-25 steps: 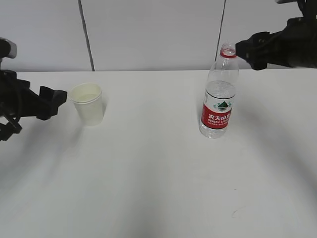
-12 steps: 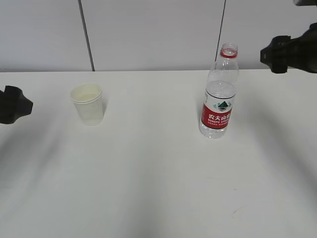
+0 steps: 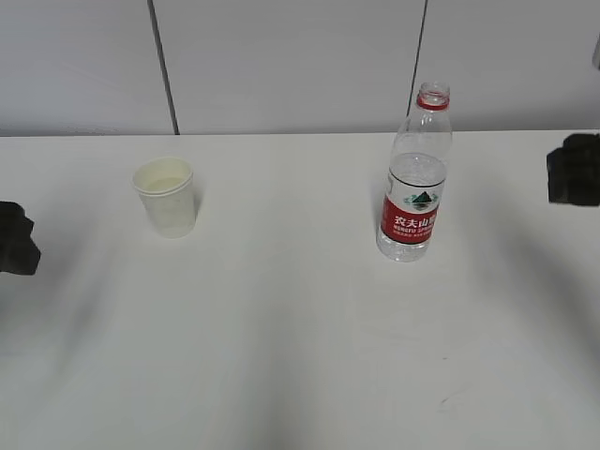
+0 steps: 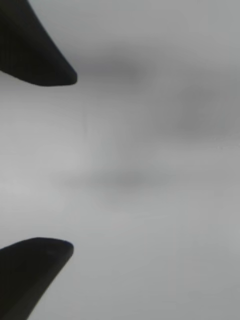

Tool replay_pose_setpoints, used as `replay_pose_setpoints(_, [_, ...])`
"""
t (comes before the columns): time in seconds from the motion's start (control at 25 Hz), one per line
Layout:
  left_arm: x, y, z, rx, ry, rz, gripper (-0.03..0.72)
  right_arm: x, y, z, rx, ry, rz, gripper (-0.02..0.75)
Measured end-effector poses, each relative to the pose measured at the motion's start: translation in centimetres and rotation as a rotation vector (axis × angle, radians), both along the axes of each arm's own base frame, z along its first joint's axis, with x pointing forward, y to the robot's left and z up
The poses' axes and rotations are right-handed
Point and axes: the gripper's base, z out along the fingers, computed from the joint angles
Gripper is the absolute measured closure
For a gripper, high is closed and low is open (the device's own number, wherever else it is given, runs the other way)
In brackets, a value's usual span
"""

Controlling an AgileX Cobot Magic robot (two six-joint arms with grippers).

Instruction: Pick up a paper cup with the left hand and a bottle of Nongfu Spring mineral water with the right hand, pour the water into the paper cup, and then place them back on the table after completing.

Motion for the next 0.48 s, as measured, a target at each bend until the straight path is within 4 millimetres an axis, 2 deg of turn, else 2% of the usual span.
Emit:
replay_pose_setpoints(0.2, [-1.0, 0.0, 0.9, -0.013, 0.173, 0.038, 0.125, -2.3, 1.3, -0.2, 0.115, 0.268, 0.098, 0.151])
replay_pose_setpoints(0.36, [-1.8, 0.1, 2.0, 0.007, 0.296, 0.052, 0.125, -3.4, 1.8, 1.3, 0.154, 0.424, 0.13, 0.151])
replay_pose_setpoints(0.48, [-2.0, 0.1, 2.9, 0.016, 0.34, 0.056, 0.125, -3.8, 1.8, 2.8, 0.154, 0.473, 0.134, 0.151])
